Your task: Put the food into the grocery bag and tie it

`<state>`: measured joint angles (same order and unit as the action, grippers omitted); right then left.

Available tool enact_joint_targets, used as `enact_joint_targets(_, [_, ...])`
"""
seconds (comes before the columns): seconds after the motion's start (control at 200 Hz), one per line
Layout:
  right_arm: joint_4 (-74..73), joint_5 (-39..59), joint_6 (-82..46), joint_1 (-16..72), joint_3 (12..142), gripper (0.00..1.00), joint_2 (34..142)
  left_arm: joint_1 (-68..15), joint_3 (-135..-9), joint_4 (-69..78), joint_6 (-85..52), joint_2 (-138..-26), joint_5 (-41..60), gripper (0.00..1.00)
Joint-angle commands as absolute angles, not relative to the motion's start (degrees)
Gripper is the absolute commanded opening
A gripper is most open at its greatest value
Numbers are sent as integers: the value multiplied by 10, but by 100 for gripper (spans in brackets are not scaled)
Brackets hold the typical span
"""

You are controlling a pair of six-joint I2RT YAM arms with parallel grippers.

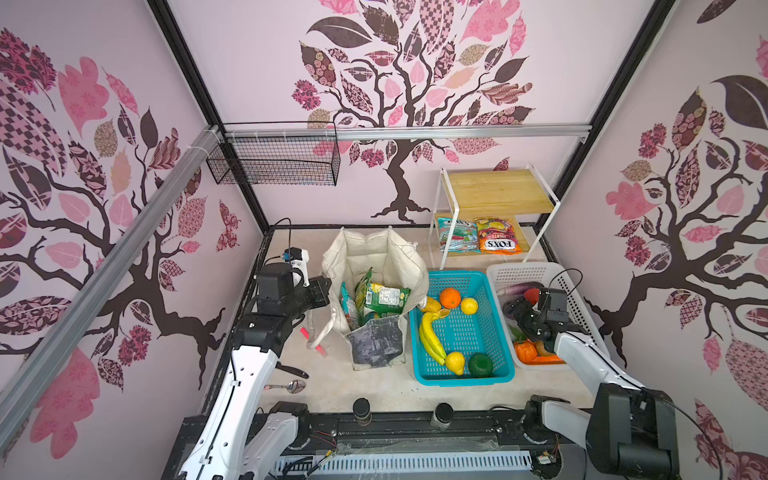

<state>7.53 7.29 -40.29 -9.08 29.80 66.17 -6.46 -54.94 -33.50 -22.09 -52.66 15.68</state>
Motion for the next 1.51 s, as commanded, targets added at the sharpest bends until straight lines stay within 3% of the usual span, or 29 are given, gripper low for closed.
enact_joint_targets(0.0, [72,62,-421,-89,302,89,680,-64,-537,-323,-216,-522,159,0])
enact_joint_targets(0.91, [-14,50,-385,-89,308,80,776,-64,-538,-324,-214,-524,159,0])
enact_joint_targets(1.26, [-30,63,-387,-89,314,86,795,-64,-538,-325,-214,-524,159,0])
enact_joint_targets(1.5, [-33,96,-389,-89,309,66,780,-63,-538,-325,-213,-523,159,0])
